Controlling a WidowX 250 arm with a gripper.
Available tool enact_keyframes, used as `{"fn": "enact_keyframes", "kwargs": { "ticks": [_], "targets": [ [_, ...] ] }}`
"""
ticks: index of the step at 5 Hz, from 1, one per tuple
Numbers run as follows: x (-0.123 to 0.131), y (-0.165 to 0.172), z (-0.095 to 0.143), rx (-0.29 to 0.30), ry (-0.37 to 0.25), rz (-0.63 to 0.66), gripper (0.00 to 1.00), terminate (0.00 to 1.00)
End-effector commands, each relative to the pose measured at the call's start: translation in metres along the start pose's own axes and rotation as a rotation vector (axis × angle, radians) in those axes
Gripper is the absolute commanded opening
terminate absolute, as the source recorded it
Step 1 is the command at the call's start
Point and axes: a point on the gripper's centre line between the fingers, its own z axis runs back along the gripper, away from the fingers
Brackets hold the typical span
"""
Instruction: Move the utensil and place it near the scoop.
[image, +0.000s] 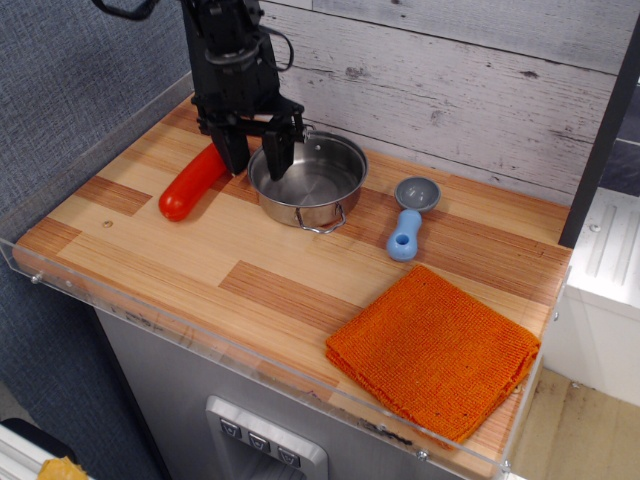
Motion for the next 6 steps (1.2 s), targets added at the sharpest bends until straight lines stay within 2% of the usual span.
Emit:
{"fn": "enact_keyframes", "kwargs": {
  "ticks": [1,2,3,4,6],
  "targets": [
    [-0.014,-0.044,0.124,0.118,-0.185,-0.05,1.0,0.0],
    [-0.025,-0.08,0.136,0.065,-0.195,-0.158,1.0,0.0],
    [-0.038,-0.113,0.124,0.051,-0.132,-0.218,1.0,0.0],
    [-0.046,-0.125,0.112,0.052,-0.082,-0.241,1.0,0.0],
    [-0.051,-0.129,0.11,0.089,-0.052,-0.219,1.0,0.0]
  ]
}}
